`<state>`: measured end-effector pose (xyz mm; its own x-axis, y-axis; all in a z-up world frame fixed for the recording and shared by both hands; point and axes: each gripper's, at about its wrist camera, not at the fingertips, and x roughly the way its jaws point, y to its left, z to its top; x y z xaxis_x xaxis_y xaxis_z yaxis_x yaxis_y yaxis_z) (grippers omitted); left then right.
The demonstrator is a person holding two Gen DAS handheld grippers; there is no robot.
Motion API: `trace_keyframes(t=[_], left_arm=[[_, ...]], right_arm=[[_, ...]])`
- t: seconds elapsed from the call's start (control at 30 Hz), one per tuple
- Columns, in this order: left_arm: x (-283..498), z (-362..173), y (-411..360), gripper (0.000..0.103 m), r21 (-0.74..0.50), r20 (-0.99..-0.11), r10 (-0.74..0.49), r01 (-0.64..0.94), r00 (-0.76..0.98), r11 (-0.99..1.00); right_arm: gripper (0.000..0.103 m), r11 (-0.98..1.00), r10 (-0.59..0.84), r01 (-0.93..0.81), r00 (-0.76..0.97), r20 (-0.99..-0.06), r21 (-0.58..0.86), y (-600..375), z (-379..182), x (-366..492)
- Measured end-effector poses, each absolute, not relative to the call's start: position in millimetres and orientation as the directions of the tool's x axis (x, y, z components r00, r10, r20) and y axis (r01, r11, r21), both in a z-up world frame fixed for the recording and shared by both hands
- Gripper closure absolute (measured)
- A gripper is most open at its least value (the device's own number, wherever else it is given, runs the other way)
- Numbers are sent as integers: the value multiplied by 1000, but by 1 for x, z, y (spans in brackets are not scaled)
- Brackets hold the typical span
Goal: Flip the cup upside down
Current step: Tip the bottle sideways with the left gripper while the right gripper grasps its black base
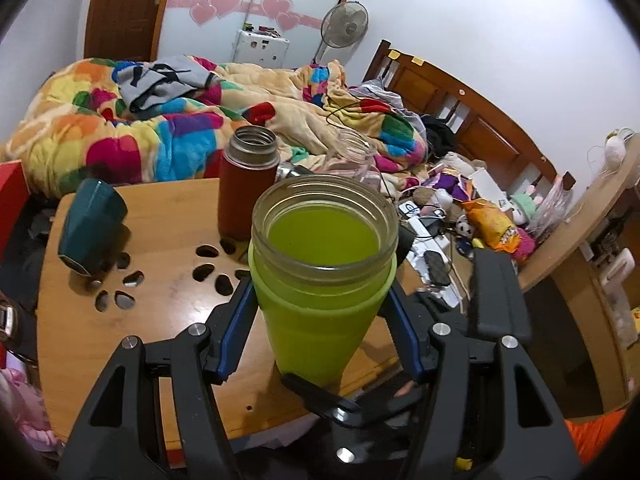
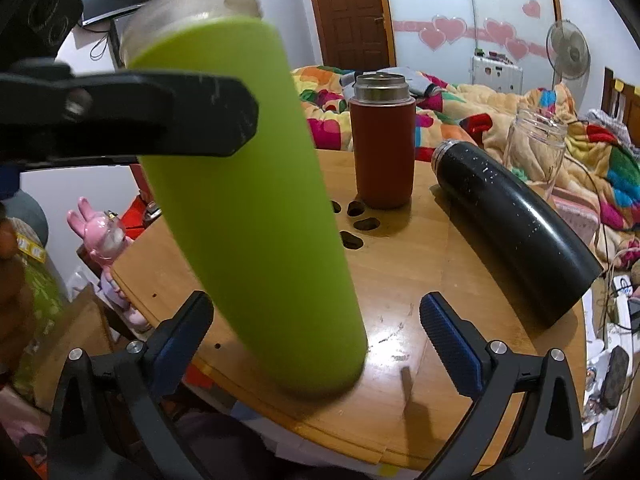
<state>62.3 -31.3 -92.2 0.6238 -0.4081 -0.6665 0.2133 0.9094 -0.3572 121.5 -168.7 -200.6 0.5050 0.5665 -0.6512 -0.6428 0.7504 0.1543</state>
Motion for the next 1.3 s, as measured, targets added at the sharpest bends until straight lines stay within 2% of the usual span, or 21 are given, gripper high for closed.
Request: trace_keyframes(t=[0.13, 0.17, 0.37, 0.47, 0.83, 1.1, 1.2, 1.3], left_arm=[[65, -95, -23, 41, -398, -655, -425, 192, 625, 897], [66, -96, -18, 41, -418, -649, -432, 182, 626, 890], [76, -105, 5, 41, -516, -613, -460, 116, 642, 849], [80, -107, 10, 39, -484, -626, -406, 76, 666, 872], [104, -152, 36, 36, -508, -673, -367, -41, 642, 860], [105, -149, 23, 39, -386, -683, -300, 19, 666, 922], [102, -141, 11, 47, -358, -671, -307, 68, 675, 931], [98, -136, -8, 64, -293, -676, -303, 133, 671, 947]], right_arm=[[30, 716, 599, -677, 469, -649, 171, -163, -203, 124], [33, 714, 598, -682, 472, -648, 162, -161, -204, 124], [36, 716, 574, -694, 516, -636, 83, -149, -203, 118], [37, 707, 581, -703, 516, -629, 75, -147, -203, 118], [40, 690, 599, -718, 496, -629, 90, -141, -210, 122], [41, 702, 583, -706, 492, -647, 96, -138, -220, 126], [41, 703, 585, -703, 487, -649, 106, -139, -221, 127], [41, 705, 587, -698, 474, -657, 126, -139, -220, 129]])
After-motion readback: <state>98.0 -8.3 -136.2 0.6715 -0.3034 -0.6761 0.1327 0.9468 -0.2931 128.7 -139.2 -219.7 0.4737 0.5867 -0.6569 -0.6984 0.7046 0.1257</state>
